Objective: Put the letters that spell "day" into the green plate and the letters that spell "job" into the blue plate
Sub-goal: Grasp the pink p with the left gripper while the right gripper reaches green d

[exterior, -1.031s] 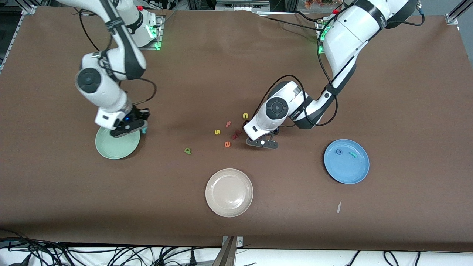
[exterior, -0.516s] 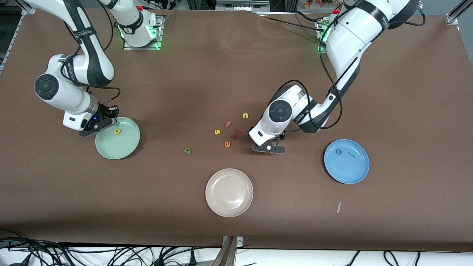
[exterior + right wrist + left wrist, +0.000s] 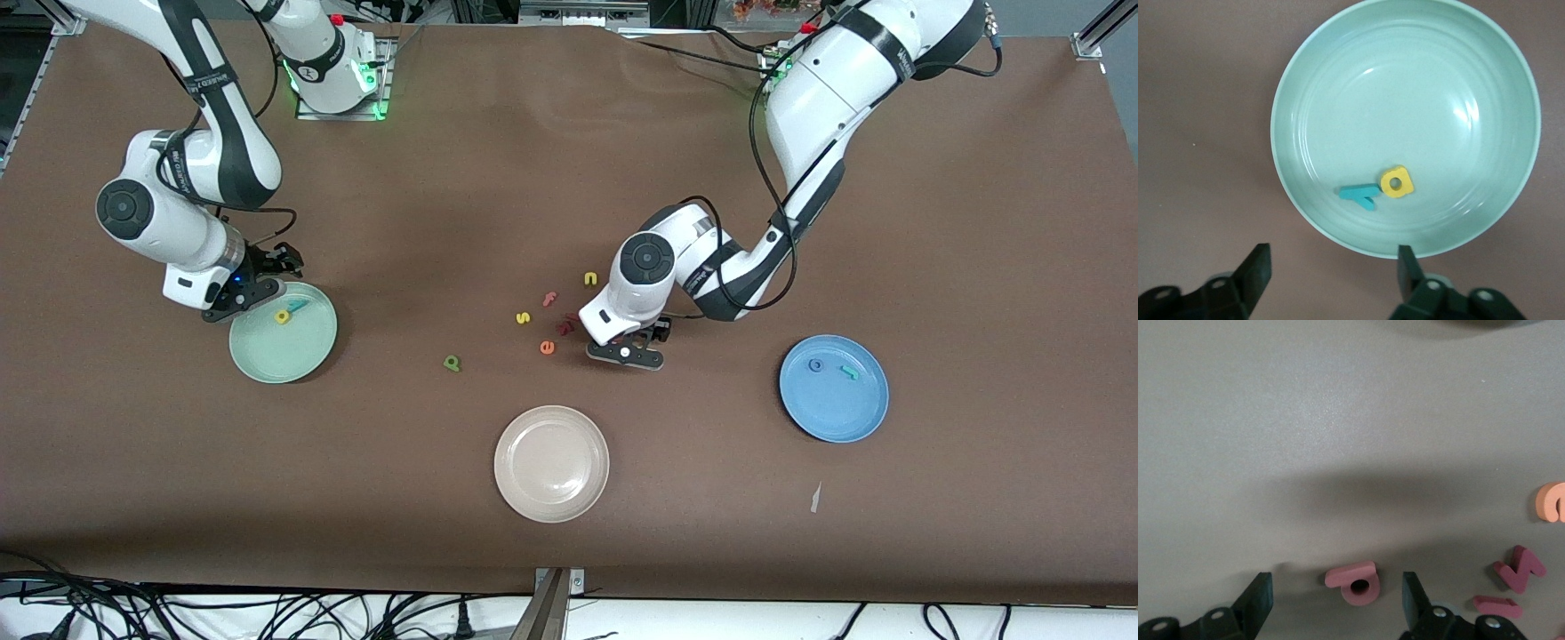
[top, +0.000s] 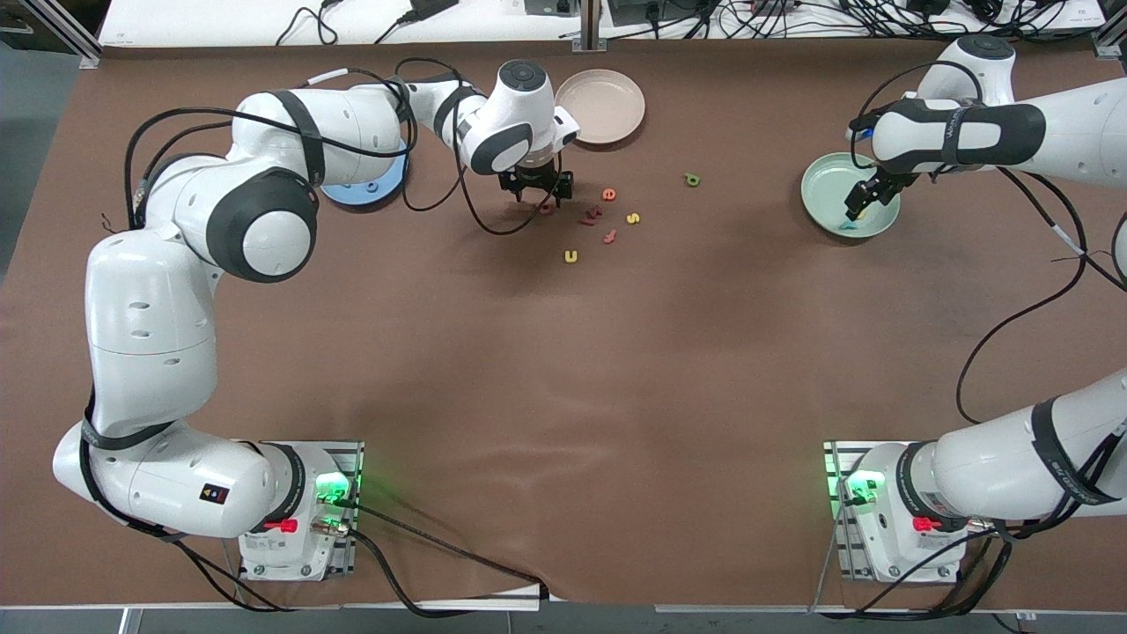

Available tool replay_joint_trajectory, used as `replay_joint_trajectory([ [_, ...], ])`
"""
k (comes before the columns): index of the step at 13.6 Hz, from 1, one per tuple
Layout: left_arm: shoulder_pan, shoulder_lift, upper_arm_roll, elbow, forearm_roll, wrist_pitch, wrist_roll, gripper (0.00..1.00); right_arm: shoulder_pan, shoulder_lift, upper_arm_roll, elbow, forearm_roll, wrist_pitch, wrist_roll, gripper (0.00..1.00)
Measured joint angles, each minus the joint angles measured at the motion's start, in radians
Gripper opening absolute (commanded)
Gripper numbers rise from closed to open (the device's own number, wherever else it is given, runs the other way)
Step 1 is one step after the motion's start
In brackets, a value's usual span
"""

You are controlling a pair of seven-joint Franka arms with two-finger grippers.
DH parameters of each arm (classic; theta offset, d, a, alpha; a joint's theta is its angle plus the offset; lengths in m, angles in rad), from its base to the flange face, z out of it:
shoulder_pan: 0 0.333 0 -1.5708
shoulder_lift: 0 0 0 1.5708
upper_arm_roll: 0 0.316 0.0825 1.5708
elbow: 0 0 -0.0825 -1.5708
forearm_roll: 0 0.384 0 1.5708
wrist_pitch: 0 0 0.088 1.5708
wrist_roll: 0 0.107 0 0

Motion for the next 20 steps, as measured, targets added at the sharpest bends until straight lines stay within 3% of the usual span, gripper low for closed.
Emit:
replay_joint_trajectory([
  [8, -0.001, 0.015, 0.0, 0.005, 0.02, 0.0, -0.001, 0.75, 0.021, -0.007, 0.003, 0.012, 0.001, 0.054, 0.038, 1.0],
  [11, -0.004, 0.017, 0.0, 0.005, 0.02, 0.0, -0.001, 0.55, 0.039, 0.005, 0.004, 0.033, 0.001, 0.079, 0.04, 0.99],
  [13, -0.008, 0.02, 0.0, 0.005, 0.021, 0.0, -0.001, 0.46, 0.047, 0.035, 0.005, 0.082, 0.001, 0.079, 0.046, 0.99],
  [14, -0.008, 0.021, -0.001, 0.007, 0.021, 0.002, -0.001, 0.39, 0.057, 0.056, 0.005, 0.11, 0.001, 0.079, 0.059, 0.99],
  [16, -0.009, 0.022, -0.002, 0.01, 0.021, 0.002, 0.0, 0.13, 0.093, 0.1, 0.007, 0.164, 0.002, 0.082, 0.12, 0.99],
  [20, -0.011, 0.022, -0.002, 0.013, 0.022, 0.001, 0.0, 0.01, 0.212, 0.214, 0.01, 0.303, 0.085, 0.089, 0.274, 0.99],
])
